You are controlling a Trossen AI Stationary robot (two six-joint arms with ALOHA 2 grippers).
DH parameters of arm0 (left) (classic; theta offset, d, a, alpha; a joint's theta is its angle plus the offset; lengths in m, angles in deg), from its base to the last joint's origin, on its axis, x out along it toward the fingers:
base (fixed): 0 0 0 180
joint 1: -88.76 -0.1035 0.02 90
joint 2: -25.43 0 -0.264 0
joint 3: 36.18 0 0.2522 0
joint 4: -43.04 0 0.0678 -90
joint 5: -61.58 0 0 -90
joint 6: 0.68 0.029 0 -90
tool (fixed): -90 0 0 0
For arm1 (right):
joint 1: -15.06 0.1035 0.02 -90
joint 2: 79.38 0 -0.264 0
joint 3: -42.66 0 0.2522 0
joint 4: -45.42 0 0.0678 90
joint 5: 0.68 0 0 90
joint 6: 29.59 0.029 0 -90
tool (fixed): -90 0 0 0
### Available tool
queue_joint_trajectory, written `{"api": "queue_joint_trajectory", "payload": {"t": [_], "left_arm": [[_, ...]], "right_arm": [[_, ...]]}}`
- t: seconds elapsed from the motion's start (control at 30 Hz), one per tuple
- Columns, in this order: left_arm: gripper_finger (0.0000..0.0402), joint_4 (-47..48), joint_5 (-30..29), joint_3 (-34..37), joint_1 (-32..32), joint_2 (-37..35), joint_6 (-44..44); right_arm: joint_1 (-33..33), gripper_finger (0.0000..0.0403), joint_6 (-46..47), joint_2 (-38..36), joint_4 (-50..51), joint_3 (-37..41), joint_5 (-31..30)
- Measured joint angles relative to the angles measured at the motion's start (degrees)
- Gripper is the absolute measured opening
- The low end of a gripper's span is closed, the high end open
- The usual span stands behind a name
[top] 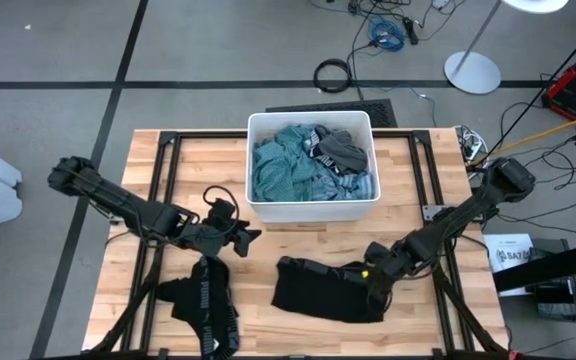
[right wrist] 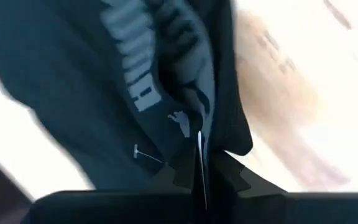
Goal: Sort clothes
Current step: Put the black underwear into the white laundry organizer
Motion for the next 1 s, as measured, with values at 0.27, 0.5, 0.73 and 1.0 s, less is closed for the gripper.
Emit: {"api": "queue_joint_trajectory", "payload": {"t": [0.27, 0.5, 0.73, 1.0], "left_arm": [[0.0278, -0.15, -0.02, 0.01, 0.00, 0.00, 1.44], [0.0278, -0.45, -1.02, 0.01, 0.00, 0.00, 2.94], [0.0278, -1.55, -1.81, 0.01, -0.11, 0.00, 5.15], [0.0278, -1.67, -1.81, -0.02, -0.28, 0.00, 5.39]], "right_arm": [[0.15, 0.0004, 4.57, -10.41, -6.79, 0.00, 0.68], [-4.40, 0.0002, 3.31, -11.00, -22.22, -0.11, -0.40], [-12.65, 0.0001, -2.96, -4.59, -35.83, -0.11, -3.80], [-18.65, 0.0000, -9.49, 8.86, -49.06, -4.60, -0.21]]}}
